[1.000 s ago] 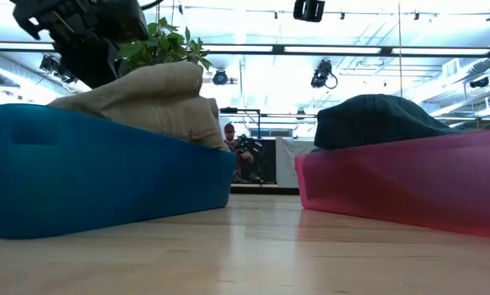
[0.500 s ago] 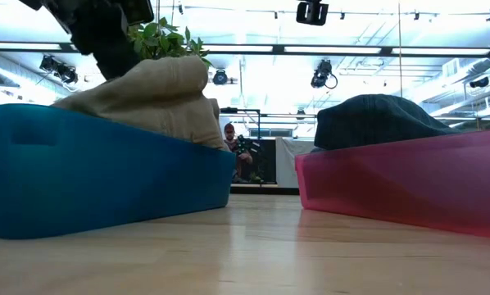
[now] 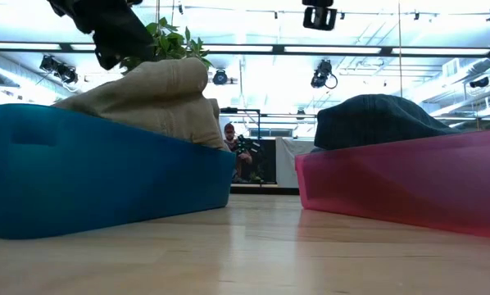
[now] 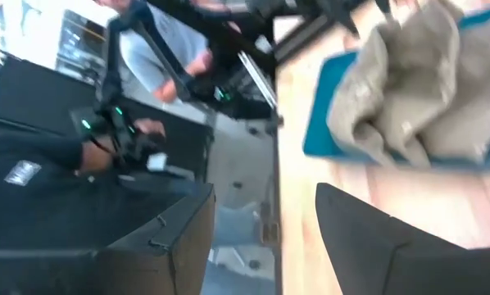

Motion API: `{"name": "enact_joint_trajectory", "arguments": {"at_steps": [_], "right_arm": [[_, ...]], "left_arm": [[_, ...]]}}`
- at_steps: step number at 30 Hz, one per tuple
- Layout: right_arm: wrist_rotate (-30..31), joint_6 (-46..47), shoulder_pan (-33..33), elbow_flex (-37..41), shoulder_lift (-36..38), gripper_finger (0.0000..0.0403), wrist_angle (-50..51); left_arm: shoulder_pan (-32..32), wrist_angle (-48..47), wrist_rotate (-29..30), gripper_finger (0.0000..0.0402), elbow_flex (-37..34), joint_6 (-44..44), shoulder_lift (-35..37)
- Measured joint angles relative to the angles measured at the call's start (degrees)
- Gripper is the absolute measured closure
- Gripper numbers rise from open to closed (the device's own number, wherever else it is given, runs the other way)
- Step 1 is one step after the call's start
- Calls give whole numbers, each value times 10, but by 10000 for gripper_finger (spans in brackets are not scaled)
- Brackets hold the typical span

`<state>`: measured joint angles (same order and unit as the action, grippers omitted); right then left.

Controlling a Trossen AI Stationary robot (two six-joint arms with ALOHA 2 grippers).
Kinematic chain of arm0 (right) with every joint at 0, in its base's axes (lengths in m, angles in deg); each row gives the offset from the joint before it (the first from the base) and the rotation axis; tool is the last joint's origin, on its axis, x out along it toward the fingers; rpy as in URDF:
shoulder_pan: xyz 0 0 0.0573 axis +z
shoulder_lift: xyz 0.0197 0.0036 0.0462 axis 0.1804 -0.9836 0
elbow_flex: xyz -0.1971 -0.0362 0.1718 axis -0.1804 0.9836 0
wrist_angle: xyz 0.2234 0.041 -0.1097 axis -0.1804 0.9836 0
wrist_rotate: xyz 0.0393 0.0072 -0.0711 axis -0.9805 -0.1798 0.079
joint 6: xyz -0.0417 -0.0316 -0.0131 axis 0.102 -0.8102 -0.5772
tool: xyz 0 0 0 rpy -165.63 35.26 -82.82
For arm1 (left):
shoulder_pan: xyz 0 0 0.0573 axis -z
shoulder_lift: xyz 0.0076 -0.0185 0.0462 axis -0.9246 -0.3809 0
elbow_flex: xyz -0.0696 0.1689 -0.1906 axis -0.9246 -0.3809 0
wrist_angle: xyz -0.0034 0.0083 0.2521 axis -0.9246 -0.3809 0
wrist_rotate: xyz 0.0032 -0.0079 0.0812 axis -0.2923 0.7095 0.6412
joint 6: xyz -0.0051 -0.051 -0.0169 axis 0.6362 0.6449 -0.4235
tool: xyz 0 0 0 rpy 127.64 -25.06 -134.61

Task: Pick & Place hat
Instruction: Return to Home Position

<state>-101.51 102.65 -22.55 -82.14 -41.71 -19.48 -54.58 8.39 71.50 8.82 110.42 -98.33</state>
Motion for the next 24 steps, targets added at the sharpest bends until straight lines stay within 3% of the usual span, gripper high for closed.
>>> {"name": "enact_joint_trajectory", "arguments": {"at_steps": [7, 10, 15, 18, 24], "right_arm": [[60, -80, 0, 0, 3, 223, 169], [102, -120, 2, 0, 6, 277, 237], [111, -161, 2, 1, 8, 389, 292], [102, -166, 0, 15, 16, 384, 292], [99, -141, -12, 88, 61, 398, 266]], "left_arm": [[34, 4, 20, 355, 0, 6, 17], [48, 7, 28, 393, 0, 6, 16], [72, 27, 86, 398, -6, 4, 16], [94, 133, 138, 398, -70, -17, 33], [101, 487, 127, 399, -242, -39, 84]]}}
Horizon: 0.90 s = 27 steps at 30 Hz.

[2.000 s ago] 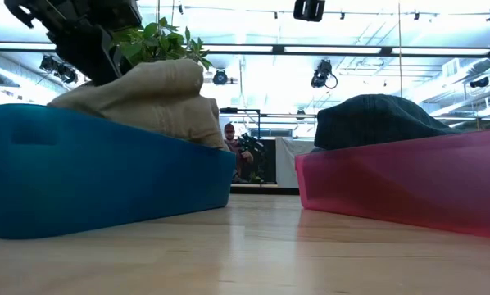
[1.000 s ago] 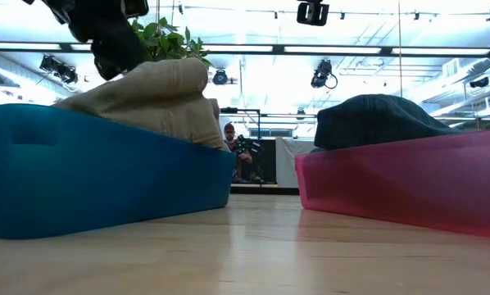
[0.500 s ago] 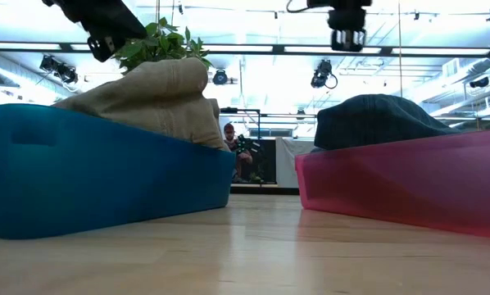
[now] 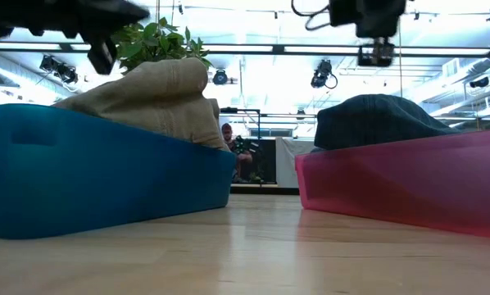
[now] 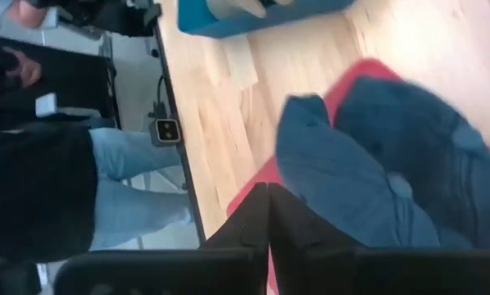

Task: Pick & Place hat
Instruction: Return to Home Position

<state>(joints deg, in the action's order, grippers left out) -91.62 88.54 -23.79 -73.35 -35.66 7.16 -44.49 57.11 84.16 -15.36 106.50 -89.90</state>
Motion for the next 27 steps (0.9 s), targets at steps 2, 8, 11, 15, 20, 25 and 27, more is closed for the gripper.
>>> {"name": "enact_joint_trajectory", "arguments": {"at_steps": [2, 8, 11, 15, 20, 25, 27], "right_arm": [[-2, 20, -6, 33, 22, 398, -3], [-42, 121, -13, 121, 98, 400, -95], [-45, 171, -12, 149, 136, 401, -146], [-40, 224, -12, 171, 175, 401, -210], [-22, 262, -12, 172, 204, 402, -240], [3, 278, -12, 172, 225, 402, -240], [12, 282, -12, 172, 231, 402, -240]], "left_arm": [[0, 96, -6, 399, -34, -34, 16], [-17, 177, -15, 399, -86, -110, 79], [-37, 169, -37, 399, -109, -111, 109], [-70, 167, -83, 399, -131, -95, 149], [-114, 154, -146, 399, -135, -105, 175], [-163, 103, -219, 399, -135, -94, 196], [-181, 80, -251, 399, -135, -87, 205]]}}
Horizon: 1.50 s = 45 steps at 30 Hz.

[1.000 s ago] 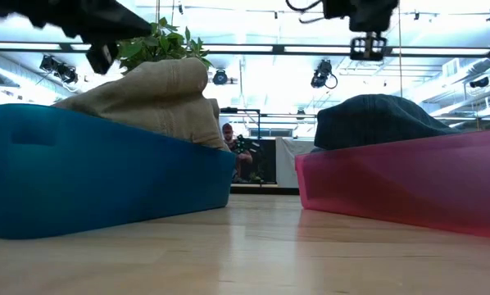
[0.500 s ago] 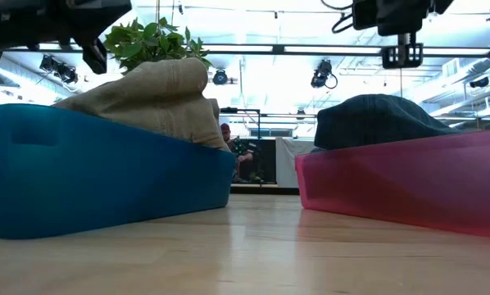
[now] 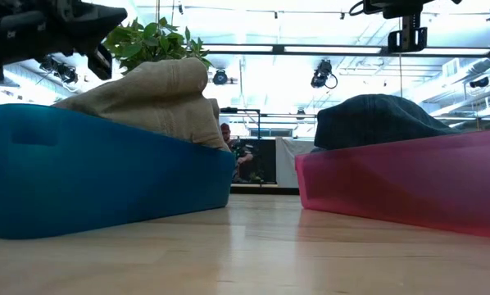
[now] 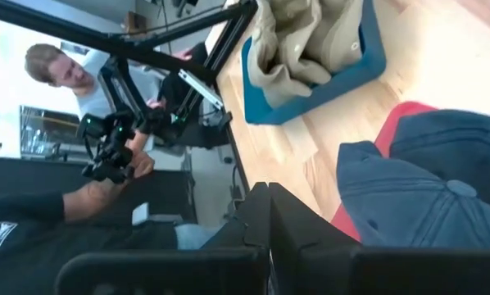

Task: Pick & Place hat
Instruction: Return to Home Position

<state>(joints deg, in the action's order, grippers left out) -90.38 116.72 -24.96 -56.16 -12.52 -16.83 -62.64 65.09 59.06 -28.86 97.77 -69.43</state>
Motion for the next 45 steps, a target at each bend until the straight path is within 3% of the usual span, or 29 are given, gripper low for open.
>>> {"name": "enact_joint_trajectory", "arguments": {"at_steps": [9, 15, 25, 45], "right_arm": [[42, 14, 0, 0, 17, 403, 1], [60, 24, 0, 0, 17, 403, 4], [72, 35, 0, 0, 17, 403, 4], [79, 33, 0, 0, 17, 403, 4]], "left_arm": [[-67, -107, -110, 399, 0, 11, 39], [-90, -156, -130, 399, 0, 26, 96], [-90, -222, -116, 399, 0, 23, 230], [-89, -252, -69, 399, 0, 26, 230]]}}
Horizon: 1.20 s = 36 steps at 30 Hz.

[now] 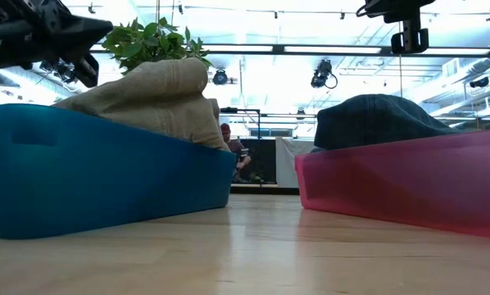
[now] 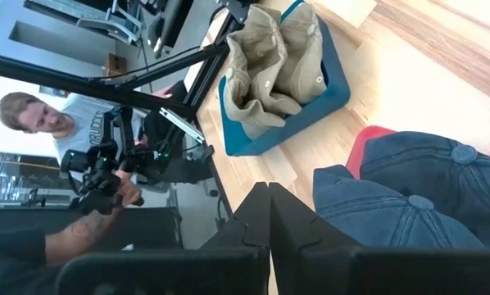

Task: Pick & Place hat
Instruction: Return to Home Position

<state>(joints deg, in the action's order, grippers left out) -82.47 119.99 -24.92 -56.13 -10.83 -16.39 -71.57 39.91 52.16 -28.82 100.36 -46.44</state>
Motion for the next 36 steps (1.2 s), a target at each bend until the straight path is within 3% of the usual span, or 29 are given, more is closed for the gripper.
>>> {"name": "enact_joint_trajectory", "arguments": {"at_steps": [11, 15, 36], "right_arm": [[0, 7, 0, 0, 0, 403, 2], [0, 8, 0, 0, 0, 403, 16], [14, -55, 0, 0, 0, 400, 43]], "left_arm": [[29, -13, 75, 399, -27, -3, -5], [37, -63, 97, 399, -27, -1, -5], [42, -108, 83, 399, -27, -4, -19]]}}
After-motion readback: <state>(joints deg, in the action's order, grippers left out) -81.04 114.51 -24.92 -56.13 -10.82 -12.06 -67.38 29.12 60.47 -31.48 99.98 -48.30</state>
